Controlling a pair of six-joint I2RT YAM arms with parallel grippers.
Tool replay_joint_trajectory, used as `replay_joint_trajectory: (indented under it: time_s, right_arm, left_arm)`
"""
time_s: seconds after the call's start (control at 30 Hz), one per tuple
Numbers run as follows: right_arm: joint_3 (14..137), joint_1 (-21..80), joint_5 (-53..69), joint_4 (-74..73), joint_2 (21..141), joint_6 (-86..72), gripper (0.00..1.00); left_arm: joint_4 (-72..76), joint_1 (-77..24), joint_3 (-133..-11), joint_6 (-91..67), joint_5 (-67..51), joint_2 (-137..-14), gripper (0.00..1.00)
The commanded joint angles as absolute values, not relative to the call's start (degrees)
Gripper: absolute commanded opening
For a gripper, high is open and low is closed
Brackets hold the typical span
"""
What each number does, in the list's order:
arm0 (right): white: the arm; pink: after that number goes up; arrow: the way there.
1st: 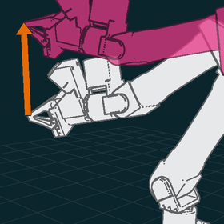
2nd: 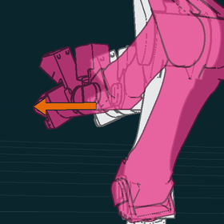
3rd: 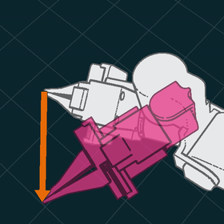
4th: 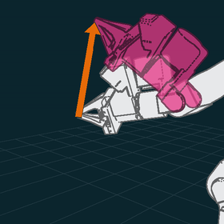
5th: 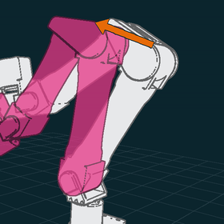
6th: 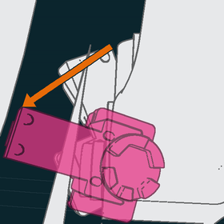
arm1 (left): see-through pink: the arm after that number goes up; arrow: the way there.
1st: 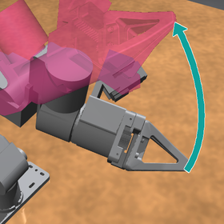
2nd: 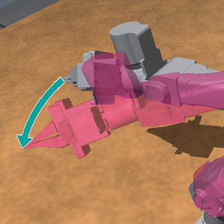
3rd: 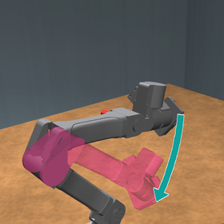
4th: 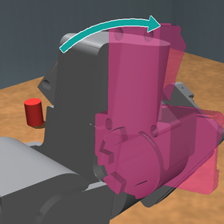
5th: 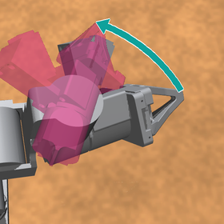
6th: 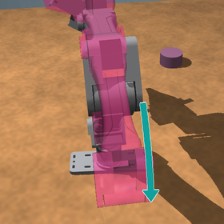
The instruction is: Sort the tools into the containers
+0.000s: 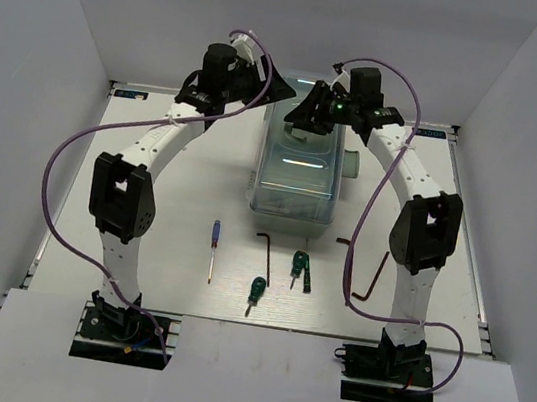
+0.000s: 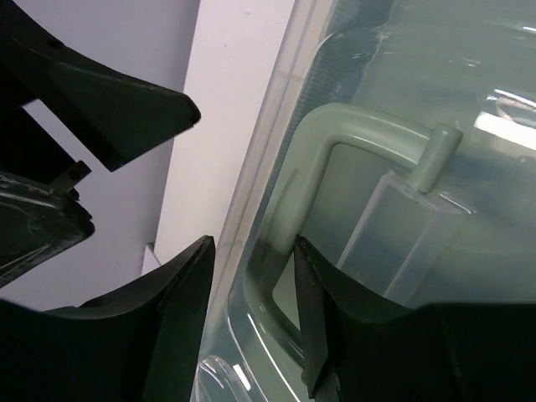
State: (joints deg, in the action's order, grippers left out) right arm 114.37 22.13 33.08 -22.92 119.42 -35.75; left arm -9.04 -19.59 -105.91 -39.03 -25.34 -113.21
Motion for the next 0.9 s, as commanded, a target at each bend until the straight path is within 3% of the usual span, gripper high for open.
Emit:
replay_joint_trajectory:
  time_s: [0.0, 0.53, 0.87]
  right_arm:
    - [112.5, 22.68, 39.37, -19.43, 119.53, -38.67, 0.48]
    - [109.69, 21.71, 42.36, -15.21, 118.74, -41.31, 0.46]
    - [108.99, 21.36, 42.71, -14.33, 118.74, -41.75, 0.44]
  left_arm:
    - [-10.99, -19.25, -109.07, -39.38, -27.42, -111.88, 0.79]
    - [-14.06, -19.78, -111.62, -41.66, -26.98, -115.14, 0.79]
    - [-15.29, -20.3, -112.15, -43.33, -26.46, -116.71, 0.72]
